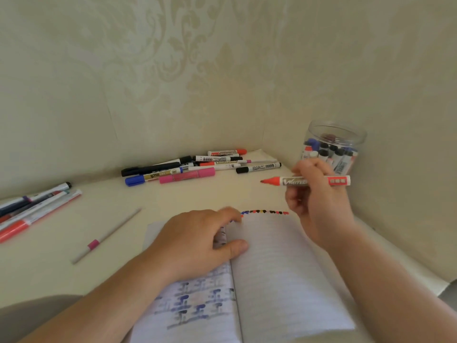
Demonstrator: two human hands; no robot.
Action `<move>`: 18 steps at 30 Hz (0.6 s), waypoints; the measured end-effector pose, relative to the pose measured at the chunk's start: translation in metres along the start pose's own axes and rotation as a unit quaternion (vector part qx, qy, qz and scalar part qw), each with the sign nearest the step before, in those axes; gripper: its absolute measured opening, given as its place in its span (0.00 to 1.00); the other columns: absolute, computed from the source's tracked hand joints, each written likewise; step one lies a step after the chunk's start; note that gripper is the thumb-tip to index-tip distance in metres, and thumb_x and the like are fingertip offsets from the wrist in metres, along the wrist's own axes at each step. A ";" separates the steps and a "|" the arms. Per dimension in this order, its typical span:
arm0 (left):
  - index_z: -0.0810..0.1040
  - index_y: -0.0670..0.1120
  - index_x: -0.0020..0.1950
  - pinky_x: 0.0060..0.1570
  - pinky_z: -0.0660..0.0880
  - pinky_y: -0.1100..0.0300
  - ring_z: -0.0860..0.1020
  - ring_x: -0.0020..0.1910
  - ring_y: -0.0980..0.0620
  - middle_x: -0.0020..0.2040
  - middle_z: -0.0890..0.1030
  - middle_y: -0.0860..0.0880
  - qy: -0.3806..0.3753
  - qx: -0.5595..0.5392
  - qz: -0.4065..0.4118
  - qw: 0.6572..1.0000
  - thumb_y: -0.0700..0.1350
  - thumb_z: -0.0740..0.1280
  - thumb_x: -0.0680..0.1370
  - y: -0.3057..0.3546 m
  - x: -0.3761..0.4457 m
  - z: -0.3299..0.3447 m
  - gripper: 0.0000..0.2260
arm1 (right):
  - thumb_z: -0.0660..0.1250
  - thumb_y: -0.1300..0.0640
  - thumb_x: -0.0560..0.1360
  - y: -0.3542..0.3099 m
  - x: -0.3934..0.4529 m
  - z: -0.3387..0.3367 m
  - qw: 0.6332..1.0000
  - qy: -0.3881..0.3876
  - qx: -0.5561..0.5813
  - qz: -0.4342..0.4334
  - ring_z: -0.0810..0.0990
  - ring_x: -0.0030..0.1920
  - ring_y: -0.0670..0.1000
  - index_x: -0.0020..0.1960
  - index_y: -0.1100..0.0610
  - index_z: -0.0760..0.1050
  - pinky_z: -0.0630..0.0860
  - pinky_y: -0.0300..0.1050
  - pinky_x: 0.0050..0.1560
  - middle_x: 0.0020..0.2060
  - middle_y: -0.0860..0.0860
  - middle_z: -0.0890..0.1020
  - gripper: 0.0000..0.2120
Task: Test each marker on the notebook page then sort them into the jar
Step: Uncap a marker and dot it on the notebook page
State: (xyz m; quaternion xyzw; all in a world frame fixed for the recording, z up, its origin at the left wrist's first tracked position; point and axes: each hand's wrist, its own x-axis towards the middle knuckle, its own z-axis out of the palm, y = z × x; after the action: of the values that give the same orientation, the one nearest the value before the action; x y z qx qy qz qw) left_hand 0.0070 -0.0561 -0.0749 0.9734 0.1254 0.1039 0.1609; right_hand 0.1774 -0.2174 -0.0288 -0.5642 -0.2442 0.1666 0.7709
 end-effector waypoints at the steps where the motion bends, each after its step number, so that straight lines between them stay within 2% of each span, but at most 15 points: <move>1: 0.68 0.68 0.70 0.42 0.69 0.61 0.73 0.42 0.60 0.42 0.75 0.61 -0.003 0.036 0.005 0.999 0.74 0.55 0.76 0.002 0.000 0.000 0.24 | 0.64 0.57 0.84 -0.005 0.003 -0.002 0.999 -0.023 -0.040 0.005 0.74 0.30 0.52 0.36 0.49 0.80 0.69 0.43 0.29 0.30 0.54 0.77 0.18; 4: 0.69 0.74 0.71 0.44 0.68 0.59 0.71 0.45 0.60 0.44 0.73 0.63 -0.025 0.077 0.003 0.997 0.75 0.51 0.75 0.000 0.004 0.002 0.25 | 0.72 0.55 0.80 -0.008 0.007 0.000 0.963 -0.119 -0.241 0.022 0.80 0.34 0.50 0.41 0.52 0.82 0.74 0.44 0.33 0.33 0.52 0.82 0.09; 6: 0.68 0.75 0.70 0.43 0.67 0.58 0.70 0.46 0.60 0.43 0.72 0.63 -0.046 0.078 -0.006 0.996 0.75 0.52 0.75 0.001 0.005 0.001 0.25 | 0.76 0.58 0.76 -0.002 0.008 0.004 0.936 -0.139 -0.323 0.028 0.82 0.34 0.45 0.42 0.59 0.79 0.71 0.41 0.29 0.30 0.48 0.81 0.08; 8: 0.68 0.76 0.70 0.42 0.65 0.59 0.69 0.46 0.60 0.42 0.71 0.63 -0.051 0.082 -0.008 0.995 0.75 0.53 0.76 0.002 0.007 0.000 0.23 | 0.76 0.62 0.74 0.007 0.008 0.008 0.930 -0.138 -0.337 0.043 0.85 0.35 0.44 0.40 0.59 0.75 0.68 0.38 0.26 0.28 0.48 0.79 0.10; 11: 0.68 0.76 0.70 0.40 0.63 0.61 0.69 0.46 0.60 0.41 0.70 0.63 -0.054 0.078 -0.014 0.995 0.74 0.55 0.76 0.004 0.008 0.000 0.22 | 0.75 0.65 0.72 0.025 0.008 0.009 0.947 -0.112 -0.296 0.062 0.78 0.26 0.42 0.37 0.57 0.74 0.67 0.37 0.27 0.25 0.49 0.75 0.12; 13: 0.68 0.76 0.70 0.41 0.64 0.60 0.68 0.46 0.60 0.41 0.70 0.63 -0.048 0.076 -0.017 0.996 0.74 0.55 0.76 0.002 0.009 0.001 0.22 | 0.75 0.64 0.72 0.032 0.008 0.010 0.950 -0.092 -0.290 0.069 0.74 0.25 0.46 0.34 0.56 0.73 0.67 0.39 0.27 0.25 0.52 0.77 0.13; 18: 0.65 0.78 0.71 0.42 0.66 0.58 0.69 0.46 0.59 0.41 0.71 0.61 -0.051 0.082 -0.019 0.995 0.75 0.54 0.76 0.001 0.009 0.002 0.23 | 0.72 0.61 0.71 0.039 0.007 0.011 0.949 -0.058 -0.302 0.071 0.76 0.26 0.51 0.32 0.55 0.70 0.70 0.43 0.29 0.27 0.57 0.80 0.14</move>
State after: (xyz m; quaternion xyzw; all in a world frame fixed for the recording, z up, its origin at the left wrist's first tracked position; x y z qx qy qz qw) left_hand 0.0165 -0.0550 -0.0749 0.9849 0.1435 0.0404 0.0883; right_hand 0.1777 -0.1932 -0.0618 -0.7758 -0.2867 0.1718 0.5352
